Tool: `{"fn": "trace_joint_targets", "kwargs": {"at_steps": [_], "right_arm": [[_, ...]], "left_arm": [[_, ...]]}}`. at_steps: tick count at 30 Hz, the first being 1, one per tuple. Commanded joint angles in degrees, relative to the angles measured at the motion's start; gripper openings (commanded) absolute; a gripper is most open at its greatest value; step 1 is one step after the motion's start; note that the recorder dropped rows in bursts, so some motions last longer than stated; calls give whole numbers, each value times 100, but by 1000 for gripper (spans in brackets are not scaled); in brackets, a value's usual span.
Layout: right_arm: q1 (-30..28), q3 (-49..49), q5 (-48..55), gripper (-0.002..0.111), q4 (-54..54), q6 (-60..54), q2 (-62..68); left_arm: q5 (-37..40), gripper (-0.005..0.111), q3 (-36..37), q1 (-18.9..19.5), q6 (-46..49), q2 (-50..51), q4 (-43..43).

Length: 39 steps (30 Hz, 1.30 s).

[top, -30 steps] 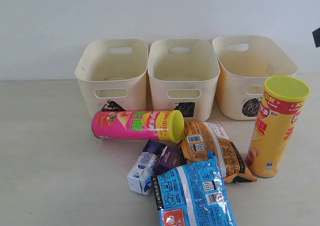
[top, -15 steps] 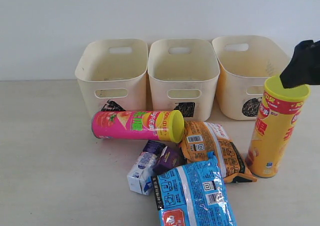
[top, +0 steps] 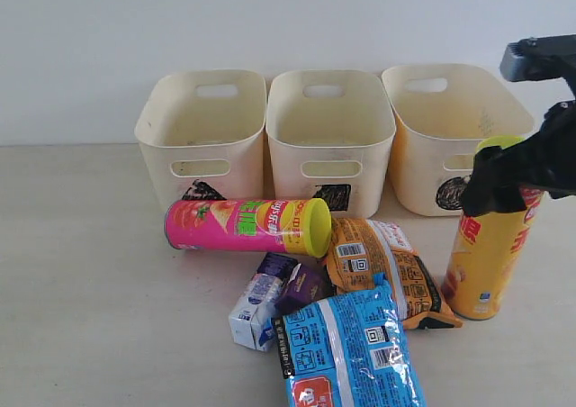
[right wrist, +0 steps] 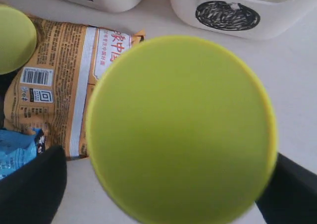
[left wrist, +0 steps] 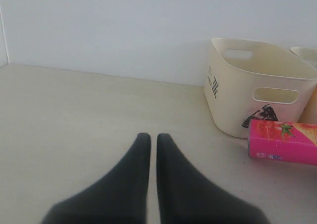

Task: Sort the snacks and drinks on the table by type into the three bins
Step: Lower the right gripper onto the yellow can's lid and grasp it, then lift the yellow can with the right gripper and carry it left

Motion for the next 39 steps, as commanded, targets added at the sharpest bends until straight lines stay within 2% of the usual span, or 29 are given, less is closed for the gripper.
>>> {"fn": "trace_joint_targets", "kwargs": {"at_steps": [1,10,13,17,22,30,35,39], "right_arm": [[186,15,-654,88,-20,68,235],[208,15,-1110,87,-91,131,449],[208,15,-1087,81,-150,149,449],[208,-34,-955,50,-160,149,405],[208,-32,-894,1,-212,149,195],[208,-334,-978,0,-108,150,-430],[264,-625,-1612,0,947,150,-708],[783,-705,-2476,0,1845,-685,-664]], "left_arm": [[-79,4,-23,-6,-50,-22,-18],[-79,4,-23,-6,-50,-22,-18],[-79,4,-23,-6,-50,-22,-18],[-79,4,-23,-6,-50,-22,-18],[-79,4,-23,-6,-50,-22,-18],[-79,4,-23,-6,-50,-22,-18],[-79,4,-23,-6,-50,-22,-18],[-79,4,-23,-6,-50,-22,-18]]}}
